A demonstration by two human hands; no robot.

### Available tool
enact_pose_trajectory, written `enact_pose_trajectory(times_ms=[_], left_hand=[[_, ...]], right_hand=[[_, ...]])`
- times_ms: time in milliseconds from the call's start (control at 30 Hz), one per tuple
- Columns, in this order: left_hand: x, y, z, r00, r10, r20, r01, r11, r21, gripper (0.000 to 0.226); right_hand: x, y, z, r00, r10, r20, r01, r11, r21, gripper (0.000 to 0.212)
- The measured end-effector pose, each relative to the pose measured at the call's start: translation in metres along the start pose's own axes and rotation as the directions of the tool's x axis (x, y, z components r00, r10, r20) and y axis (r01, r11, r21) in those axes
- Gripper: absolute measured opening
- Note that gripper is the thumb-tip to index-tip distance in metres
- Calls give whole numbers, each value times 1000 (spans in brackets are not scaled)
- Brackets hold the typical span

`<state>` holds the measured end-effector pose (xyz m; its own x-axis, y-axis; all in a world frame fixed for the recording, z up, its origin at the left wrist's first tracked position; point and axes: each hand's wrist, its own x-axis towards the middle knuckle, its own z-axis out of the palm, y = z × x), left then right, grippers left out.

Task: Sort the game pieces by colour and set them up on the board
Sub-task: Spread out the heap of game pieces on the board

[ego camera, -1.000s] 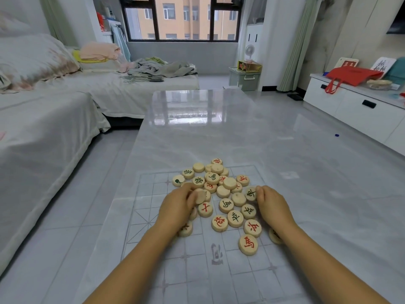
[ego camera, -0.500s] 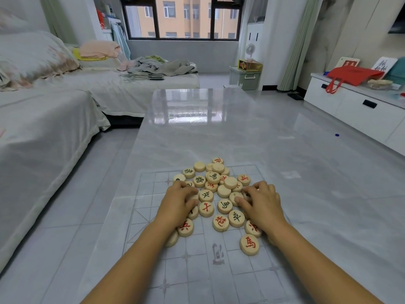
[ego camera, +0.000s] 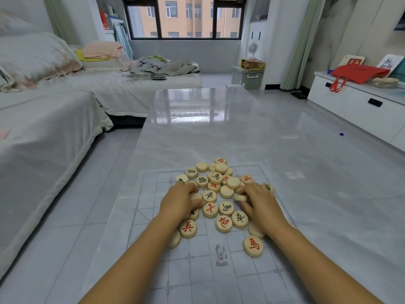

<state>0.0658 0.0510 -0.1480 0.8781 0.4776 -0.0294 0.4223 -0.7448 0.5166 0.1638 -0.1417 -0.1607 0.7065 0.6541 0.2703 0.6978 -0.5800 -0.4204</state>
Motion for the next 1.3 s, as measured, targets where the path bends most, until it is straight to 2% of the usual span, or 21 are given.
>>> enact_pose_trajectory(times_ms=[100,167,300,367,467,533,600,700,800,900,1033,1167,1233,1300], left_hand=[[5,5,-3,999,-25,44,23,999,45,28],[4,3,-7,999,-30,29,29,999,17,23],[-2,-11,-12,998,-67,-18,59,951,-304,15],[-3,-19,-11,998,-51,-45,31,926,-376,11],[-4,-26,-6,993,18,-117,-51,958,-281,17],[-3,-31,-3,979,-16,-203,-33,971,-236,20],[-2,-36,2,967,-54,-247,-3,974,-225,23],[0,-41,6,964,-25,-264,-43,967,-251,29],[-3,-44,7,962,111,-248,-175,951,-253,33],[-4,-43,10,955,246,-165,-267,956,-119,41],[2,-39,10,961,207,-181,-234,962,-142,42],[5,-39,14,960,181,-215,-206,974,-96,32],[2,-41,14,951,221,-215,-243,966,-85,45],[0,-43,15,945,273,-181,-294,950,-103,59]], right_hand=[[-4,2,3,994,-19,106,20,1000,-8,37],[-8,3,5,993,-7,119,9,1000,-15,49],[-5,3,0,997,63,42,-65,996,67,36],[5,-1,-1,998,67,8,-68,994,86,37],[26,-9,1,999,27,41,-28,999,25,42],[34,-11,5,997,23,78,-21,1000,-19,42],[37,-10,7,998,52,45,-52,999,2,39],[32,-4,2,996,92,15,-93,992,85,35],[20,9,-5,995,92,36,-96,990,107,35],[12,20,-11,985,154,81,-164,976,144,35],[8,25,-11,983,164,76,-177,964,201,17],[6,27,-6,975,220,13,-214,934,285,36],[7,27,-5,972,236,3,-227,935,274,33],[8,28,-3,968,252,-11,-239,929,284,16]])
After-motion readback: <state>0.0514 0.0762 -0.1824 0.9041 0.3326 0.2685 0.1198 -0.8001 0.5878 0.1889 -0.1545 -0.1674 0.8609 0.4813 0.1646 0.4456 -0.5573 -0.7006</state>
